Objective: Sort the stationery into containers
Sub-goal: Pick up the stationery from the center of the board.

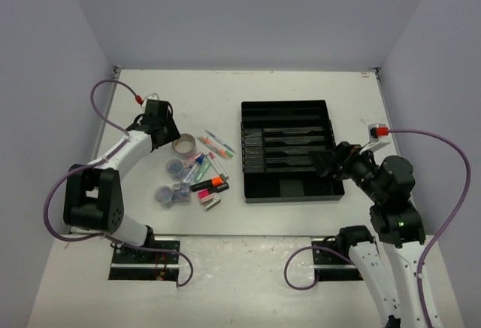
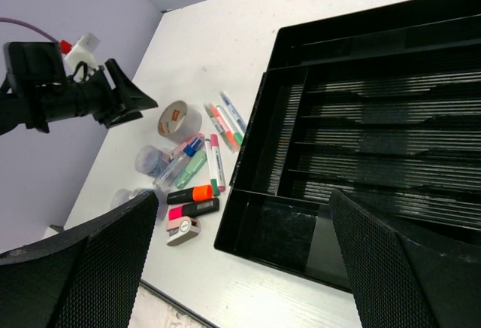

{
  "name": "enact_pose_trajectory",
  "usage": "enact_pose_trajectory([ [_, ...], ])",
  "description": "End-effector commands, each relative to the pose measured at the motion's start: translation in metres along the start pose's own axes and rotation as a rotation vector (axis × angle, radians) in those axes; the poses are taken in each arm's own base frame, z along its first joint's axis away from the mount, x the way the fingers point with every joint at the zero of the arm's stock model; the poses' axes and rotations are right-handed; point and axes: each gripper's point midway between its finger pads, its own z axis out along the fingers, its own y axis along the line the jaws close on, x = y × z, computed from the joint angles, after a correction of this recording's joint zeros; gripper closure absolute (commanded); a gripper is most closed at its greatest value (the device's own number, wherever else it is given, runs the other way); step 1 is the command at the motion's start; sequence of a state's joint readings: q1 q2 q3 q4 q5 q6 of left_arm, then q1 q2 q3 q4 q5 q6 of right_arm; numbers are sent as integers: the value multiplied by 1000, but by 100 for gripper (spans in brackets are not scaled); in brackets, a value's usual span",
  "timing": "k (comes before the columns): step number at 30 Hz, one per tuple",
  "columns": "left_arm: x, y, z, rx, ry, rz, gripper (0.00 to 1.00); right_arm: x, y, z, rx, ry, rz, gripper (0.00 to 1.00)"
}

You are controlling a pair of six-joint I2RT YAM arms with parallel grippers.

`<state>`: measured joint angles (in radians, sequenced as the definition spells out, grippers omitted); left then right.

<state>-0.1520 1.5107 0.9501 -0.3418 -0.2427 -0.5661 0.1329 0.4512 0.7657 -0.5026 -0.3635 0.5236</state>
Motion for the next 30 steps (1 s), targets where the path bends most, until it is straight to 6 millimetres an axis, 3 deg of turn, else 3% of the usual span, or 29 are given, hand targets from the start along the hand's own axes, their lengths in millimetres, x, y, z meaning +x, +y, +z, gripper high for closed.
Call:
enact_pose_trajectory([
  [1, -15, -14, 10, 51, -69, -35, 60, 3, 9, 2, -63, 8, -24, 1],
  [5, -8, -17, 23, 54, -42, -33, 70, 7, 10, 6, -84, 38, -30, 1],
  [13, 3, -12, 29, 37, -18, -21, 66, 8, 8, 10, -84, 51, -43, 1],
  [21, 11, -10, 34, 38, 5, 11, 85, 13, 8, 15, -100, 74, -35, 1],
  [27, 5, -11, 31, 34, -11, 22, 88, 12, 8, 13, -96, 71, -41, 1],
  [30, 2, -10, 31, 28, -13, 36, 95, 13, 7, 13, -94, 72, -40, 1],
])
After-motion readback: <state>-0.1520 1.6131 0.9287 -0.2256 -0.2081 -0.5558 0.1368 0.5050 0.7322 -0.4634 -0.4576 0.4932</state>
